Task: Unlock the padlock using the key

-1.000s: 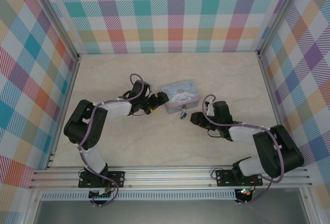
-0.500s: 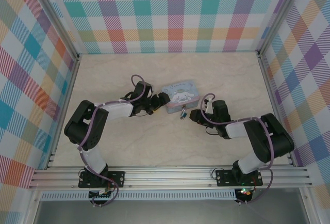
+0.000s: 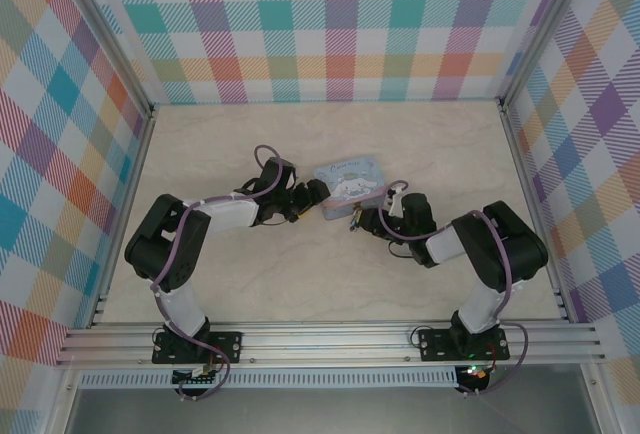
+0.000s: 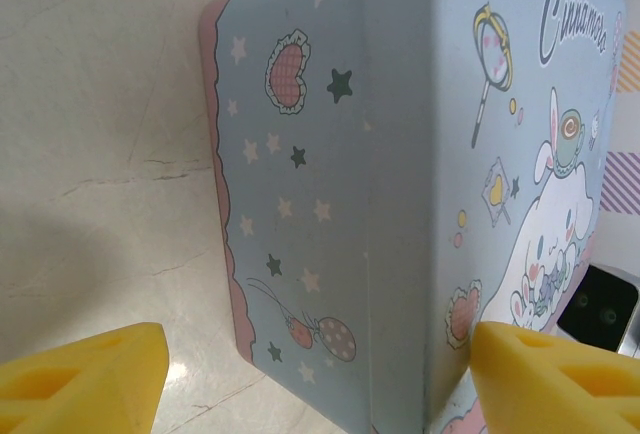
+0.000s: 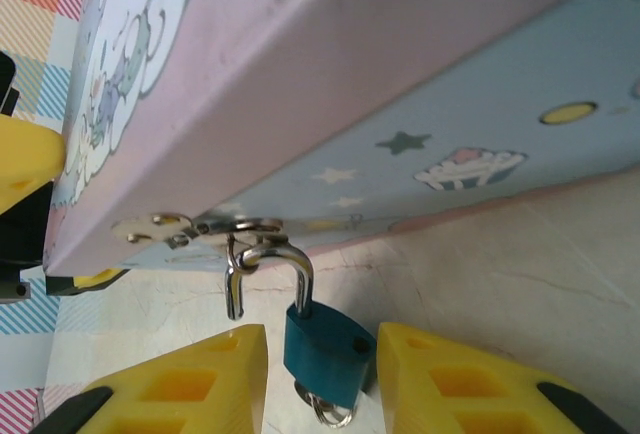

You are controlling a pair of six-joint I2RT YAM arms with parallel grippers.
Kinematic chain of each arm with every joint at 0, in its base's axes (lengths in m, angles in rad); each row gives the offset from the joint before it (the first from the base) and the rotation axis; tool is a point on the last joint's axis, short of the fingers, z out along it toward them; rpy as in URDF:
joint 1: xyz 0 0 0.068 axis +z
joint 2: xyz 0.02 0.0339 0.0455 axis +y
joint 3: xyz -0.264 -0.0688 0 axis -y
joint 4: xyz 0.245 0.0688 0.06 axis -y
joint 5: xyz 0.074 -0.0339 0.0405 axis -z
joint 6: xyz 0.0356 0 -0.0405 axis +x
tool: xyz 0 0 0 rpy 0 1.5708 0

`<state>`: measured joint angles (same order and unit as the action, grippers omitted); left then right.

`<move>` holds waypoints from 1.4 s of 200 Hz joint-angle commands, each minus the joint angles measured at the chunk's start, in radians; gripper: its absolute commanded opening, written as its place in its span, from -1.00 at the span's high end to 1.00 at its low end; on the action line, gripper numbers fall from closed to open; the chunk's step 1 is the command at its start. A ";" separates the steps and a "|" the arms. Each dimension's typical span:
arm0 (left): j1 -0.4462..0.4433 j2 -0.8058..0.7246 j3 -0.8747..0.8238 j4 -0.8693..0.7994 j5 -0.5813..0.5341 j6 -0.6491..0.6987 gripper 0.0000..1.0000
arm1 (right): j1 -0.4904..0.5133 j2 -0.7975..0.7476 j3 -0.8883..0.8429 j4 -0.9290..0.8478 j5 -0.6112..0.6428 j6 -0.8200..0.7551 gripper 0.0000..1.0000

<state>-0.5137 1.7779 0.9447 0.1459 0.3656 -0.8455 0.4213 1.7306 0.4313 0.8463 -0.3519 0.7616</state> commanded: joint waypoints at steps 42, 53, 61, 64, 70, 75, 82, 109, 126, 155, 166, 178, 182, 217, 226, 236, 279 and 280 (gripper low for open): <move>-0.020 0.015 -0.029 -0.048 -0.006 -0.004 -0.56 | 0.019 0.072 0.040 -0.015 0.033 0.013 0.35; -0.020 0.015 -0.030 -0.048 -0.005 -0.004 -0.56 | 0.019 0.075 0.044 -0.012 0.037 0.016 0.37; -0.020 0.015 -0.030 -0.048 -0.005 -0.005 -0.55 | 0.019 0.079 0.047 -0.009 0.037 0.020 0.38; -0.020 0.016 -0.029 -0.048 -0.005 -0.006 -0.55 | 0.020 0.082 0.048 -0.008 0.037 0.023 0.39; -0.020 0.015 -0.030 -0.048 -0.005 -0.006 -0.55 | 0.019 0.086 0.050 -0.004 0.036 0.028 0.41; -0.020 0.015 -0.029 -0.048 -0.004 -0.007 -0.55 | 0.019 0.093 0.050 0.000 0.034 0.034 0.42; -0.020 0.014 -0.029 -0.048 -0.004 -0.007 -0.55 | 0.019 0.101 0.050 0.009 0.033 0.046 0.43; -0.020 0.012 -0.030 -0.045 -0.002 -0.009 -0.54 | 0.021 0.151 0.038 0.098 0.015 0.108 0.49; -0.020 0.013 -0.033 -0.043 -0.001 -0.010 -0.53 | 0.022 0.179 0.035 0.135 0.015 0.134 0.51; -0.020 0.016 -0.036 -0.034 0.000 -0.015 -0.52 | 0.024 0.207 0.036 0.175 0.018 0.168 0.58; -0.020 0.015 -0.036 -0.035 -0.001 -0.015 -0.52 | 0.024 0.210 0.032 0.192 0.029 0.175 0.62; -0.020 0.015 -0.035 -0.035 -0.002 -0.015 -0.52 | 0.024 0.212 0.029 0.209 0.036 0.184 0.66; -0.020 0.016 -0.037 -0.035 -0.002 -0.015 -0.52 | 0.024 0.213 0.029 0.217 0.036 0.185 0.68; -0.020 0.012 -0.045 -0.037 -0.010 -0.014 -0.52 | 0.022 0.206 0.017 0.255 0.056 0.193 0.89; -0.020 0.012 -0.047 -0.037 -0.013 -0.013 -0.52 | 0.024 0.200 0.012 0.256 0.061 0.190 0.94; -0.020 0.011 -0.050 -0.037 -0.013 -0.013 -0.52 | 0.023 0.192 0.005 0.259 0.070 0.188 0.97; -0.021 0.001 -0.058 -0.044 -0.024 -0.010 -0.52 | 0.010 0.163 -0.016 0.263 0.091 0.193 1.00; -0.021 0.001 -0.058 -0.044 -0.024 -0.009 -0.52 | 0.009 0.164 -0.016 0.263 0.091 0.194 1.00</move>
<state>-0.5159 1.7779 0.9241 0.1875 0.3653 -0.8654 0.4381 1.9049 0.4412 1.1484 -0.2974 0.9546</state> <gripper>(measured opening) 0.761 0.060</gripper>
